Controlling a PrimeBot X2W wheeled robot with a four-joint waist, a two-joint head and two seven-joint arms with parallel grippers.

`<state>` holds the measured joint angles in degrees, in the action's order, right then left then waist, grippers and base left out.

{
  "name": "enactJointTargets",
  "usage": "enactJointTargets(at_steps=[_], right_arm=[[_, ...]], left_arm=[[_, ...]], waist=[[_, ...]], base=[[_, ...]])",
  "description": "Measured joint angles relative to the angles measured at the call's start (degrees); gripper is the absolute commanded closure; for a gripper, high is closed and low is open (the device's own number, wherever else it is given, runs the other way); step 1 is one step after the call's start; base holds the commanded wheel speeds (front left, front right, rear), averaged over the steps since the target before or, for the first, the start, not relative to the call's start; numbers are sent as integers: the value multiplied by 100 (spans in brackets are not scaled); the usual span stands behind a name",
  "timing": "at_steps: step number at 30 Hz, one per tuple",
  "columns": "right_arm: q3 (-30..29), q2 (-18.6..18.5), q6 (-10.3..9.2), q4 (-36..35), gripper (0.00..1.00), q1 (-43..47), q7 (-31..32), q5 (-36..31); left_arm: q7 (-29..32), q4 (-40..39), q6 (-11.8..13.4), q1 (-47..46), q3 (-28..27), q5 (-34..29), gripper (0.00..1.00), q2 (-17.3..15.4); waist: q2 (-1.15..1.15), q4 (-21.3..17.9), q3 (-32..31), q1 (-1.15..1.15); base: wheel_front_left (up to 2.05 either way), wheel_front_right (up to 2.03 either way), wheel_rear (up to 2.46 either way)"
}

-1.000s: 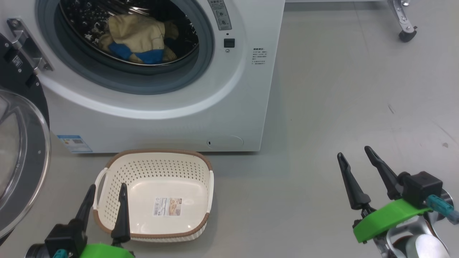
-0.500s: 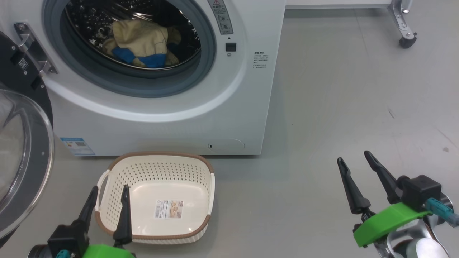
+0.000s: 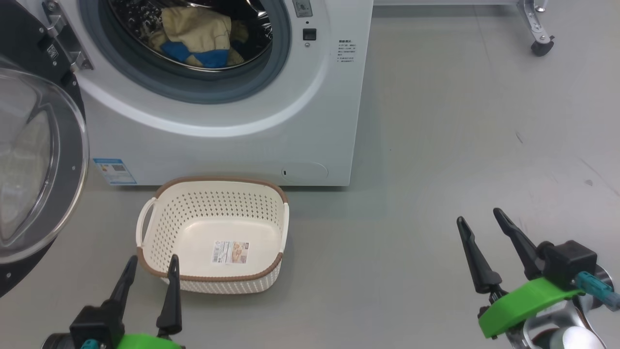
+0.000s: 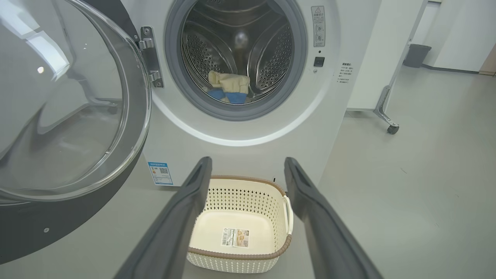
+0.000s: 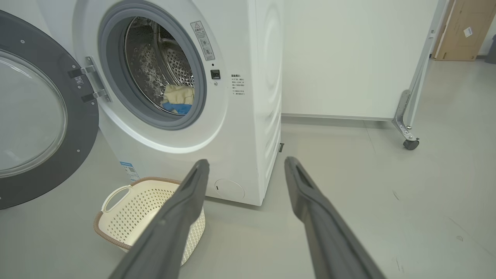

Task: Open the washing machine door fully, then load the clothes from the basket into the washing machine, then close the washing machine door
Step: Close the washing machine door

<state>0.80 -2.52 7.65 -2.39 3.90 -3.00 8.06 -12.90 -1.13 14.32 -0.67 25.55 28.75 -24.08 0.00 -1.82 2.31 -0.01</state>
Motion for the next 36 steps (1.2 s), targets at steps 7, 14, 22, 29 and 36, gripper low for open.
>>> enactJointTargets(at_steps=[7,14,22,29,36], right_arm=[[1,3,0,4,0,62,0,0],[-13,3,0,5,0,63,1,1],[-71,3,0,7,0,66,0,2],[-93,3,0,7,0,67,-1,2],[-71,3,0,7,0,62,-1,1]], left_arm=[[33,1,0,54,1,0,0,-26],[147,2,0,86,7,19,0,-43],[235,-45,0,96,67,18,0,-86],[241,-90,0,91,88,15,0,-94],[242,-90,0,73,115,16,0,-99]], waist=[[0,-1,-68,0],[0,-1,-137,1],[0,111,-136,0],[0,327,-83,0],[0,730,-14,1]], base=[[-63,63,0],[-1,1,0],[0,0,0],[0,0,0],[0,0,0]])
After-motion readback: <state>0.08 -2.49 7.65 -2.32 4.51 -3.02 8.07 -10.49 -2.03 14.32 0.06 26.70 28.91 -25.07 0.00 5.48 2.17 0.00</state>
